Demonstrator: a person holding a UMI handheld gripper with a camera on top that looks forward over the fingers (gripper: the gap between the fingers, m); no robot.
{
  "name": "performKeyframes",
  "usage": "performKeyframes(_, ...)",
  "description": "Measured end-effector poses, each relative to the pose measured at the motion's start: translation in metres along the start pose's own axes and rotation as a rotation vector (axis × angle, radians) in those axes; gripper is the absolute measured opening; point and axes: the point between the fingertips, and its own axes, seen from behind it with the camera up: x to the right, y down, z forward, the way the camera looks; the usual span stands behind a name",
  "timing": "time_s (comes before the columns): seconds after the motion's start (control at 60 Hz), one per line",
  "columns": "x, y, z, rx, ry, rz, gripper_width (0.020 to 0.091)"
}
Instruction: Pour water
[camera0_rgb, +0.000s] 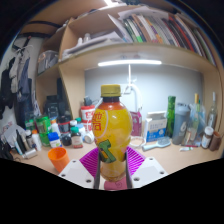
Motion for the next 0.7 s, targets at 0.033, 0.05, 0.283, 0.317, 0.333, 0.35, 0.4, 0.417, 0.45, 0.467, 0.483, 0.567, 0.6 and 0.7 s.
performKeyframes(0.033, 0.002, 0.016, 0.003, -0.012, -0.004, 0.000, 0.0368)
performKeyframes(0.05, 0.005, 0.022, 0.004, -0.017, -0.006, -0.005, 0.0368)
performKeyframes(0.283, 0.012, 0.064, 0.017, -0.014, -0.081, -0.007, 0.0390)
performKeyframes(0.317, 0.012, 0.066, 0.017, -0.013, -0.083, -0.022, 0.0391)
performKeyframes(0.333, 0.012, 0.065, 0.017, -0.009, -0.083, -0.027, 0.0391)
performKeyframes(0.35, 0.011, 0.065, 0.018, -0.007, -0.081, -0.029, 0.0391)
performKeyframes(0.4, 0.012, 0.065, 0.017, -0.003, -0.076, -0.026, 0.0404)
performKeyframes(0.417, 0.012, 0.064, 0.016, -0.003, -0.073, -0.025, 0.0419)
performKeyframes(0.45, 0.012, 0.065, 0.016, -0.009, -0.070, -0.027, 0.0455)
performKeyframes(0.467, 0.012, 0.064, 0.016, -0.014, -0.069, -0.029, 0.0476)
performKeyframes(0.483, 0.012, 0.065, 0.015, -0.022, -0.069, -0.032, 0.0494)
performKeyframes(0.567, 0.007, 0.083, 0.009, -0.136, -0.091, -0.033, 0.0697)
performKeyframes(0.6, 0.003, 0.089, 0.003, -0.173, -0.110, -0.019, 0.0813)
performKeyframes(0.7, 0.007, 0.096, -0.024, -0.231, -0.090, 0.030, 0.0841)
